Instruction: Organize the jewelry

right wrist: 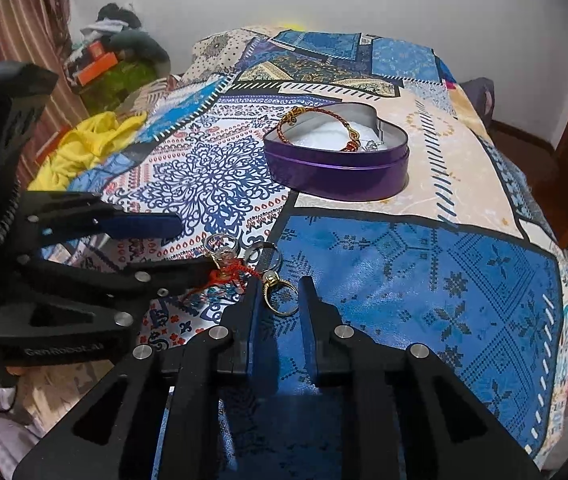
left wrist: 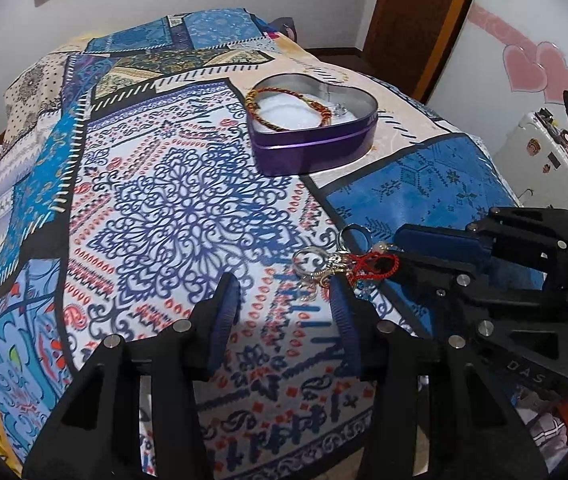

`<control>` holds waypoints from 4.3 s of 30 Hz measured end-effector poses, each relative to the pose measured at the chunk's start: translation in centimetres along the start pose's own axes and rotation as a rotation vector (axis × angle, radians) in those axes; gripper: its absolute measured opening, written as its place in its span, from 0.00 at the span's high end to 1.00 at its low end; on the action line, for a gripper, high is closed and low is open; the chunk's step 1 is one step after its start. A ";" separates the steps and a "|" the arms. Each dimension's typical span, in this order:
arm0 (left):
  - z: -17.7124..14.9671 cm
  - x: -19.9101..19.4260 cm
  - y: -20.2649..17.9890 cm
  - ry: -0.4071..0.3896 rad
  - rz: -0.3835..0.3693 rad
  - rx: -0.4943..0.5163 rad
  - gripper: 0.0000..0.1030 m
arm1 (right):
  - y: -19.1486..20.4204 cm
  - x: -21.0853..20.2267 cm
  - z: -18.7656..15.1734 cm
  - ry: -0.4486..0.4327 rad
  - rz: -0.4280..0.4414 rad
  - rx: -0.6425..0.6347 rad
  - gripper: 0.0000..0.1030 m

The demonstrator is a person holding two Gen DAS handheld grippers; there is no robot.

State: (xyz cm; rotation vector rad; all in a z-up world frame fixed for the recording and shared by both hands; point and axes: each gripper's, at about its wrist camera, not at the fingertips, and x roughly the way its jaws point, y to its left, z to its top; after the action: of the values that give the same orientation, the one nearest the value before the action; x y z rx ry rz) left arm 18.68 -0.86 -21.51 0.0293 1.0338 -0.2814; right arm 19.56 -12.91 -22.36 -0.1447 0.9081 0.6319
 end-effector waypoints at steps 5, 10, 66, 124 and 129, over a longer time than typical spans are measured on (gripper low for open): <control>0.3 -0.2 0.4 0.005 -0.021 -0.019 0.54 | -0.2 -0.4 0.1 -0.011 -0.017 0.005 0.94; 0.0 -1.2 1.8 -0.011 -0.005 -0.049 0.55 | -0.9 -0.8 0.2 -0.024 -0.031 0.022 0.94; 1.3 -5.5 1.4 -0.164 -0.016 -0.069 0.92 | -0.4 -1.9 0.5 -0.054 -0.102 -0.049 0.95; 6.6 -4.9 1.8 -0.242 -0.028 -0.079 0.92 | -2.4 -3.3 7.6 -0.241 -0.070 0.013 0.84; 7.4 -4.1 1.9 -0.239 -0.027 -0.084 0.92 | -2.5 -2.8 8.7 -0.249 -0.055 0.013 0.84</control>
State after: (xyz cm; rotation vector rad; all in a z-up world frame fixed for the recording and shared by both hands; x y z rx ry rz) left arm 23.40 0.75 -14.45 -0.0923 0.8076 -0.2584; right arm 25.71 -12.93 -15.22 -0.0773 0.6655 0.5783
